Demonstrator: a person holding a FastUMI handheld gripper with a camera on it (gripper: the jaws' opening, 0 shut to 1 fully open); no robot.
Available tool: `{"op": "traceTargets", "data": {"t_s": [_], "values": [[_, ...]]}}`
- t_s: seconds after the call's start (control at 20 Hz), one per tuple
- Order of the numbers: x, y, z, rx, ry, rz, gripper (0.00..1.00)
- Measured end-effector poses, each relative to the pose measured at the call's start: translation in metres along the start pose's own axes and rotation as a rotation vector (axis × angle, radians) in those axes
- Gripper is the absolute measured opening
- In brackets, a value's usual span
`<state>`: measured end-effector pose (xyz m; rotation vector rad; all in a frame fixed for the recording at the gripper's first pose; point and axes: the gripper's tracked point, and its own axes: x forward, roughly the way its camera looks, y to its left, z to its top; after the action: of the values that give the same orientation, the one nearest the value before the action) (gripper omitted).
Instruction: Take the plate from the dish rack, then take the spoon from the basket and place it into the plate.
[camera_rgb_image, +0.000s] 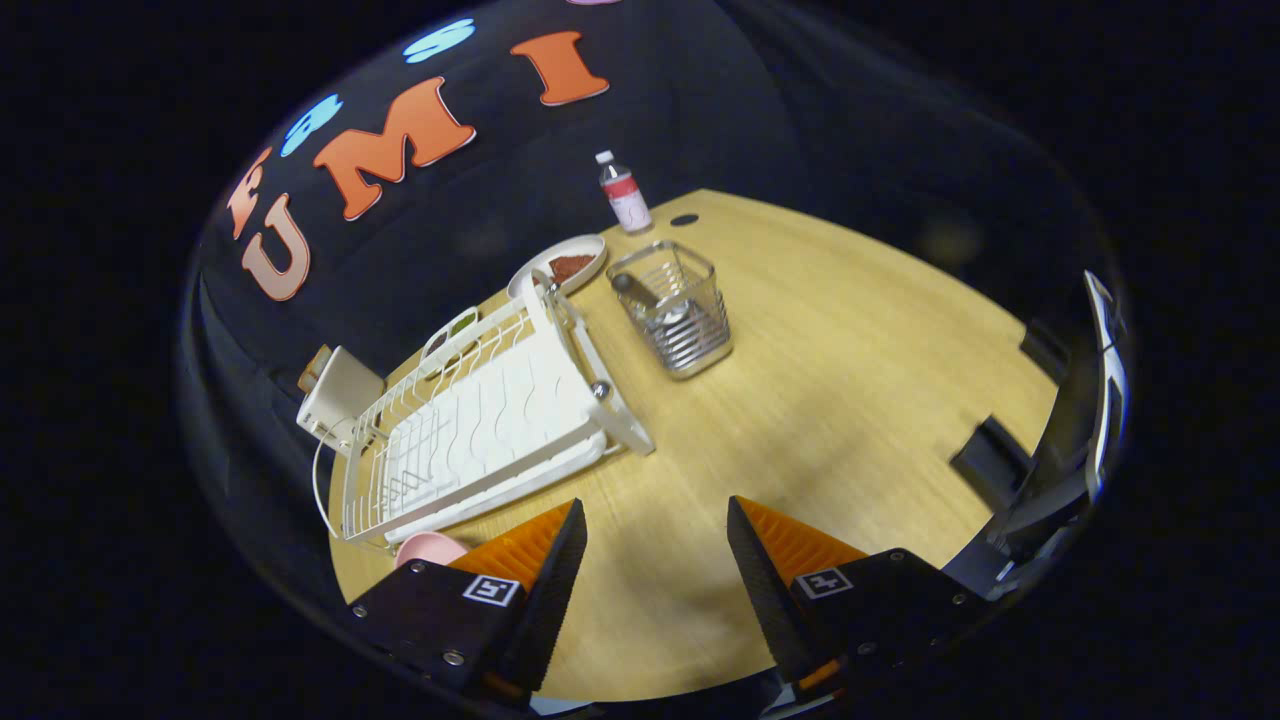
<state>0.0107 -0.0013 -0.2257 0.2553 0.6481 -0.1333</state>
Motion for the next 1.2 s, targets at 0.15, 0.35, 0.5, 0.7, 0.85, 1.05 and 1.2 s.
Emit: {"op": "traceTargets", "data": {"t_s": [0.15, 0.35, 0.5, 0.7, 0.85, 1.05, 1.2], "values": [[0.003, -0.006, 0.05, -0.073, -0.145, -0.014, 0.93], [0.013, -0.003, 0.099, -0.165, -0.315, -0.03, 0.99], [0.03, 0.006, 0.113, -0.266, -0.38, -0.038, 0.97], [0.059, 0.017, 0.105, -0.35, -0.35, 0.003, 0.9], [0.078, 0.021, 0.108, -0.356, -0.349, 0.026, 0.74], [0.099, 0.017, 0.106, -0.363, -0.316, 0.026, 0.4], [0.095, 0.008, 0.12, -0.363, -0.346, 0.008, 0.12]]}}
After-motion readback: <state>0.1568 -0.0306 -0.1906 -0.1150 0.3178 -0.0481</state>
